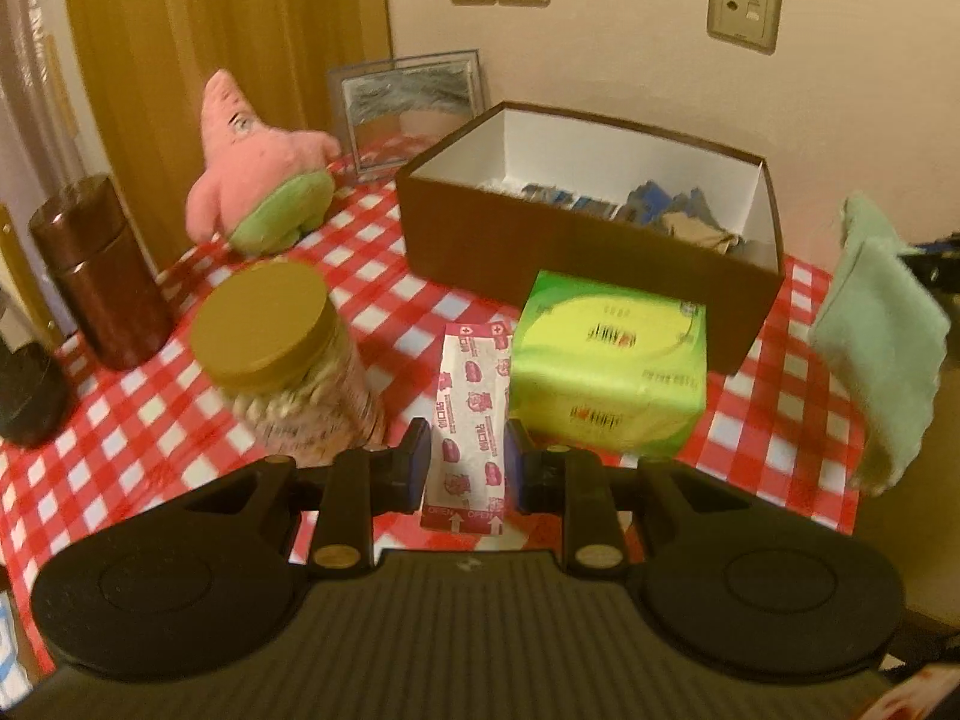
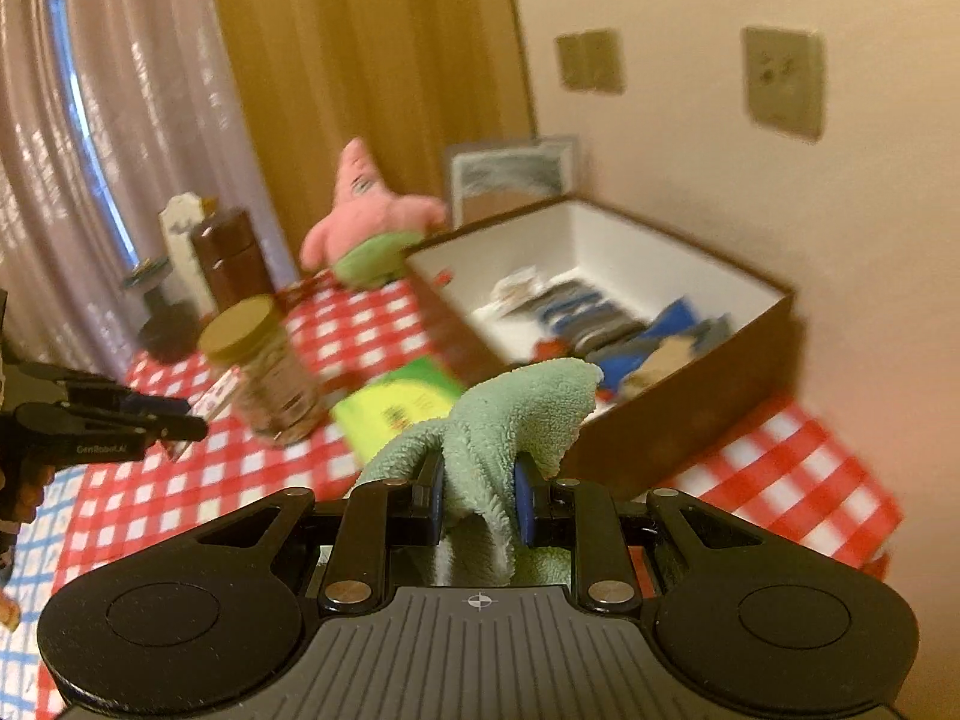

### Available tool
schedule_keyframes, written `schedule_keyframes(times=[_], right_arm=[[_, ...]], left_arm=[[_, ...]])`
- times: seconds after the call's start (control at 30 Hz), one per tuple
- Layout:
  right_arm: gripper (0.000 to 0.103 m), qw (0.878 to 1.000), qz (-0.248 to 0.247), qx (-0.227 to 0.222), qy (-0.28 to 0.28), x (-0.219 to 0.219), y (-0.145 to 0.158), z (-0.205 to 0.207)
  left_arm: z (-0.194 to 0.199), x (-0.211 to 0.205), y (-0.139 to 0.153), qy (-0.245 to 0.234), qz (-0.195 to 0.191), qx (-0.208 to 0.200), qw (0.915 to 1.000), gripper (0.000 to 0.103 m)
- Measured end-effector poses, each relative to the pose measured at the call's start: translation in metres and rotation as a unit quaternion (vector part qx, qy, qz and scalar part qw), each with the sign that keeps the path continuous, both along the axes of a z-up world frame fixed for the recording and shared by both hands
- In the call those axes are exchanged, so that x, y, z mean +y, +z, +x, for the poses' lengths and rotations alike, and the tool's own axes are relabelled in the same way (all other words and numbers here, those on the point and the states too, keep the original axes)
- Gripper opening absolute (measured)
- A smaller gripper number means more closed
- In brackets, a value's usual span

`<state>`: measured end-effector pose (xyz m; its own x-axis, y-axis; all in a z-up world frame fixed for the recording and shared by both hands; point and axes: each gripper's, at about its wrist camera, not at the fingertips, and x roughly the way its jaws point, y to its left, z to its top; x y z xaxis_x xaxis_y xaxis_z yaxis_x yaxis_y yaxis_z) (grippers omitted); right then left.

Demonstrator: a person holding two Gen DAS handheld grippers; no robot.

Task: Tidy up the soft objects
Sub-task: 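Carry the bandage packet with the left tool and green cloth with the right tool to the box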

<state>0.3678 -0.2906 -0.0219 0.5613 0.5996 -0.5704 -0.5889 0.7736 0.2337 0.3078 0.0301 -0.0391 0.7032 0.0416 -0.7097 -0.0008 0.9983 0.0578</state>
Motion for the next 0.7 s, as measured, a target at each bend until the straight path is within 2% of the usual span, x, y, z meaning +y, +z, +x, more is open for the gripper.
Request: schedule_keyframes(times=[0.33,0.5,0.7], right_arm=[[0.023,0.998,0.010,-0.051,-0.022,-0.024,0.036,0.055],[0.023,0.997,0.025,-0.075,-0.016,-0.018,0.050,0.093],[0.023,0.996,0.041,-0.085,-0.007,0.000,0.055,0.141]], left_arm=[[0.065,-0.021,0.020,-0.014,0.007,-0.026,0.9995,0.024],[0.106,-0.034,0.029,-0.024,0.016,-0.039,0.9988,0.024],[0.159,-0.045,0.039,-0.036,0.027,-0.051,0.9977,0.024]])
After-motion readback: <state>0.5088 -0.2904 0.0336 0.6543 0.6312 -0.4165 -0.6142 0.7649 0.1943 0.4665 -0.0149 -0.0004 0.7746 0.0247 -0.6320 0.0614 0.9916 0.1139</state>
